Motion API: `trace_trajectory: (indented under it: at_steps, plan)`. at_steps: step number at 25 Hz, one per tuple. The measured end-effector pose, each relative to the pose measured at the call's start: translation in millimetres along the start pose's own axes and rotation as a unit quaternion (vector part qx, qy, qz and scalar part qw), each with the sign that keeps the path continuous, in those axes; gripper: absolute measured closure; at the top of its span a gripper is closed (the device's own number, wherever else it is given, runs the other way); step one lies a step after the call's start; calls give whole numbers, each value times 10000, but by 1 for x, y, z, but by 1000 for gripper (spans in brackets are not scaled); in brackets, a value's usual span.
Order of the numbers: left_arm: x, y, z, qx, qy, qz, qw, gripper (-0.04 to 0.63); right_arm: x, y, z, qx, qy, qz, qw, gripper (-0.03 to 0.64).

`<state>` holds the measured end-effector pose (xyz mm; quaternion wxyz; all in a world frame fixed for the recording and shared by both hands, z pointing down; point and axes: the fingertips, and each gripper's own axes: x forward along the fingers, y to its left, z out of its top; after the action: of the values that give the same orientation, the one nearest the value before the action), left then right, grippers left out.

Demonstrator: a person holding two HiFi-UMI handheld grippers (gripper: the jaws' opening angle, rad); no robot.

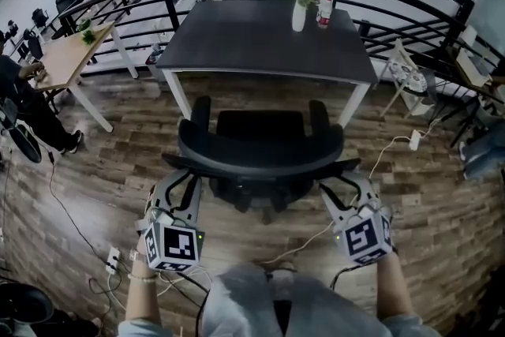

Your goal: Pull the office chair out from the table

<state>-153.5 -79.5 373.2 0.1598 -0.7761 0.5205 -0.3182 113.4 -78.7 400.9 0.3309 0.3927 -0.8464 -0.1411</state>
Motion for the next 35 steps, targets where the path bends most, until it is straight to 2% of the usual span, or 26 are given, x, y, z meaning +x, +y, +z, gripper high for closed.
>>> trace_trajectory:
  at_steps: [2, 6, 10, 15, 18, 24, 31, 35]
  plan:
    - [-9, -2, 15, -232, -186, 51, 9995, 579, -7, 3, 14, 269, -281, -48, 9992, 494]
    - [-22, -7, 43, -651, -483, 208, 9965, 583, -21, 1, 39, 935, -800, -215, 9922, 560]
    - [-32, -20, 68, -1323, -812, 60, 9879, 583, -34, -7, 61, 1524, -1233, -383, 9798, 612]
    - [-41, -22, 80, -1843, -984, 121, 9779, 583, -43, -13, 83, 1903, -1837, -513, 9630, 614]
    - [-43, -25, 81, -1902, -1000, 102, 9766, 583, -47, -13, 91, 1823, -2043, -616, 9598, 614]
    - [-43, -27, 90, -1736, -1141, 46, 9782, 583, -43, -15, 93, 1739, -1867, -734, 9641, 615]
    - [-37, -33, 97, -1861, -1287, -63, 9740, 583, -45, -13, 84, 1822, -1730, -793, 9647, 615]
    - [-33, -32, 100, -1832, -1279, -70, 9747, 583, -46, -19, 82, 1845, -1678, -825, 9649, 615]
